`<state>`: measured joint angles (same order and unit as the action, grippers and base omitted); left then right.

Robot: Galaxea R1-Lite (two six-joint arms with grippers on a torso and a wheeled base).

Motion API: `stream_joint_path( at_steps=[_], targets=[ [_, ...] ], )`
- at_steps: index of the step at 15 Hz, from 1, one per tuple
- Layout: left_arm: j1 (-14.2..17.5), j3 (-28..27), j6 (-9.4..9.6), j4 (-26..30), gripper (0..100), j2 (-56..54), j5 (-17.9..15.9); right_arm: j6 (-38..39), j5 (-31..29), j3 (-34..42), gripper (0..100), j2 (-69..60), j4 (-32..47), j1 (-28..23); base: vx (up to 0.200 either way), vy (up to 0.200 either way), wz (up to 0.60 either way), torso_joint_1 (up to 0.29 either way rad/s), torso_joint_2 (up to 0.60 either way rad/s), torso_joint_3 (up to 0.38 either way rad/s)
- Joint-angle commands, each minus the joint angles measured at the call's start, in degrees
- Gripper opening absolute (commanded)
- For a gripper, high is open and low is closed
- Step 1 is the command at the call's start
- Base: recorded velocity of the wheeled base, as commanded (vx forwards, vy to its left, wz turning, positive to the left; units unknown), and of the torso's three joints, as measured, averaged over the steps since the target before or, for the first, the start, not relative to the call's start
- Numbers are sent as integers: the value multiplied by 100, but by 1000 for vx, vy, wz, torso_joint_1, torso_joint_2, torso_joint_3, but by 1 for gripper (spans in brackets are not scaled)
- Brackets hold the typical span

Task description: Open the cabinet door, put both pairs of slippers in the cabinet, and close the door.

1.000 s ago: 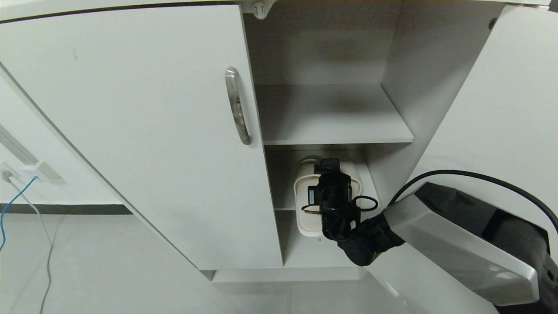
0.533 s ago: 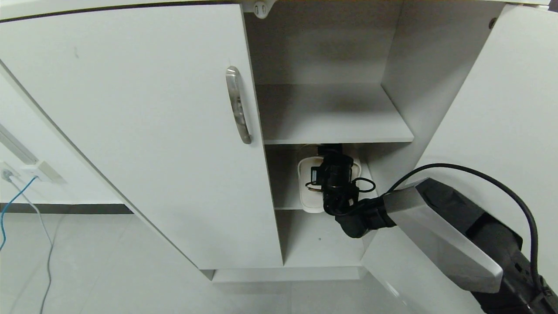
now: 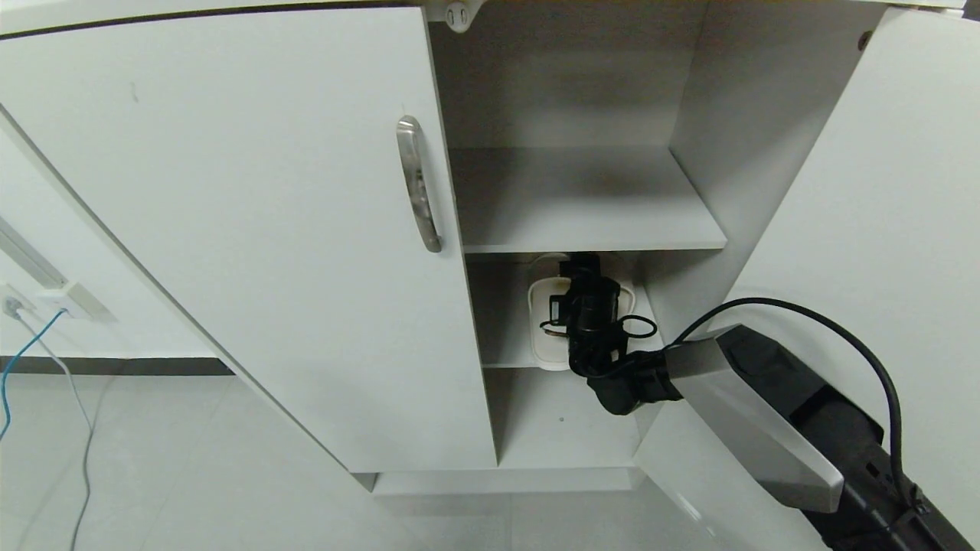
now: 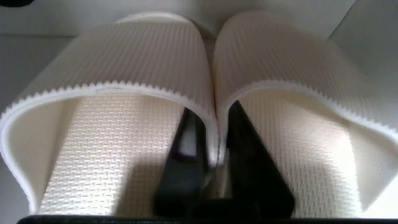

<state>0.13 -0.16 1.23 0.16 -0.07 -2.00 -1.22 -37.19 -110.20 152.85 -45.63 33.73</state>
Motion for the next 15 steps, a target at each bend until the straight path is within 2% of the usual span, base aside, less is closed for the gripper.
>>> stream_joint_path(
  at_steps=[1,3,8,14,15],
  targets=[
    [4,-2,0,2,0,7,-2,-1,2,25,100,-9,-25,11,0,0,0,0,0,0],
    [4,-2,0,2,0,7,-2,8,-34,175,100,-159,-51,28,0,0,0,0,0,0],
    [4,-2,0,2,0,7,-2,8,-139,1475,100,-941,-605,222,0,0,0,0,0,0],
    [4,-2,0,2,0,7,-2,34,-368,4218,100,-2347,-1598,828,0,0,0,0,0,0],
    [4,7,0,2,0,7,-2,43,-385,4921,100,-2611,-1879,995,0,0,0,0,0,0]
  ],
)
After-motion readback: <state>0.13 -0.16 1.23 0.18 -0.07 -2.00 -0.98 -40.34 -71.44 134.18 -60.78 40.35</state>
